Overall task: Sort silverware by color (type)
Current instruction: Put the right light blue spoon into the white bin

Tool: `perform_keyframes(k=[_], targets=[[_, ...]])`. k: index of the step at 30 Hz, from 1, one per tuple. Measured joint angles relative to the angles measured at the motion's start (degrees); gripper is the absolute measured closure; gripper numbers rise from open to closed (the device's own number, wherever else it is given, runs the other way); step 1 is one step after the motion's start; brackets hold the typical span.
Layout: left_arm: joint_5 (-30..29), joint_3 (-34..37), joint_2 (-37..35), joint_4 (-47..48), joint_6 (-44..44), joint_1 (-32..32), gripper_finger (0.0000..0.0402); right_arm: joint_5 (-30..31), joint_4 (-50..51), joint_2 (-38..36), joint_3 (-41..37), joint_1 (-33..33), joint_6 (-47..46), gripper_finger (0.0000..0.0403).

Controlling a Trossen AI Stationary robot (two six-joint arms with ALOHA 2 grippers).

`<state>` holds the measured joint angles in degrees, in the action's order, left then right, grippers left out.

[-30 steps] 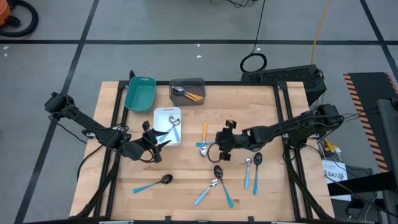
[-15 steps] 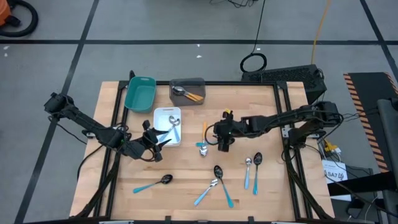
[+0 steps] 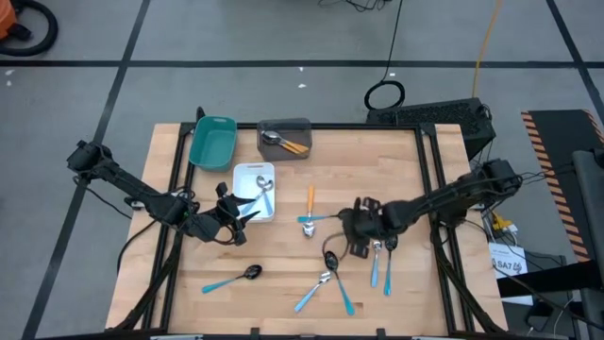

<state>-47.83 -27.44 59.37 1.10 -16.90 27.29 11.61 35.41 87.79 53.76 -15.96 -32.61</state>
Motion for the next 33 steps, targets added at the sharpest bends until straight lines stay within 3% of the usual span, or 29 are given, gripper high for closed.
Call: perform_keyframes(k=[8, 17, 24, 33], targets=[[0.0, 0.0, 0.0, -0.1, -0.4, 0.0, 0.0227, -4.8, 16.3, 0.0, 4.9, -10.3, -20.5, 0.0243], [0.0, 0.0, 0.0, -0.1, -0.8, 0.0, 0.0227, -5.6, 16.8, 0.1, 6.5, -20.0, -41.3, 0.0243], [0.0, 0.0, 0.0, -0.4, -0.9, 0.0, 0.0227, 0.5, 16.9, 0.5, 6.5, -21.8, -45.8, 0.0243], [0.0, 0.0, 0.0, -0.3, -0.9, 0.0, 0.0227, -3.6, 17.0, 6.4, 6.4, -21.0, -44.9, 0.0243]])
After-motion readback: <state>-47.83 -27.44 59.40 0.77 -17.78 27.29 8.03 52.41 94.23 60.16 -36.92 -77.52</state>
